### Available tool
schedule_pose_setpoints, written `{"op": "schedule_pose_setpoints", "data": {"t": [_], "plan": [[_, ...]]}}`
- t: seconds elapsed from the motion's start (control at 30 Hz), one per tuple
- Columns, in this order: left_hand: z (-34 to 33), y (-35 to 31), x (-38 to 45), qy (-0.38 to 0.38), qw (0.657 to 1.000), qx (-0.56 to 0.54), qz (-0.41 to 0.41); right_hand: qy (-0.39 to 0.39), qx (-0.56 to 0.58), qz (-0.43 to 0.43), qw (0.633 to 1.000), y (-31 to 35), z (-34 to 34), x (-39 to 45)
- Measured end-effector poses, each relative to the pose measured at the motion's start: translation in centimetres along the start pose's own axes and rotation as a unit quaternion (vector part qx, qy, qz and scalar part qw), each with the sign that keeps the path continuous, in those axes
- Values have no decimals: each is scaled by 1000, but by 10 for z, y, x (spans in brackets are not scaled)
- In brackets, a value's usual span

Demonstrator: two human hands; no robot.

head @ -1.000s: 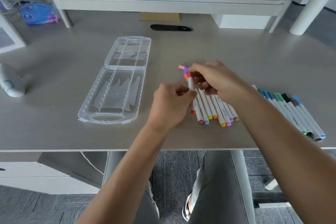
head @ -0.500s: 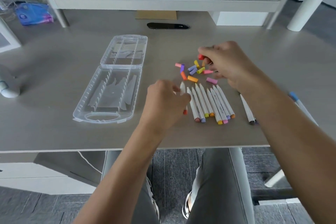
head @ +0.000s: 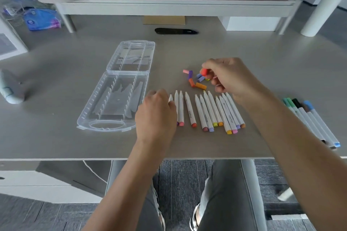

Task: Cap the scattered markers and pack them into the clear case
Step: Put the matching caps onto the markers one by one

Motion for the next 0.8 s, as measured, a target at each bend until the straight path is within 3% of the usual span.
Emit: {"op": "schedule_pose_setpoints", "data": {"t": [0.27,0.43,0.53,0.63,0.8], "plan": [[-16,6,10,85,996,9,27,27,-24,25,999,-3,-23,4],[-5,3,9,46,998,47,18,24,-17,23,999,-9,-26,5],[7,2,4,13,996,-83,-6,13,52,3,999,-14,-26,8],[-3,-1,-4,83,951,-297,5,32,115,-16,993,-16,-32,10],[-14,-2,-9,100,918,-382,21,53,113,-9,992,-13,-37,4]]}}
Point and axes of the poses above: each hand's wrist, its own x-axis towards the middle knuckle, its own z-axis out of the back of the hand, y = z × x, the point moved 10 cm from there along x, towards the middle knuckle, and after that the axes turned 6 degrees about y, right-handed, at the moved point
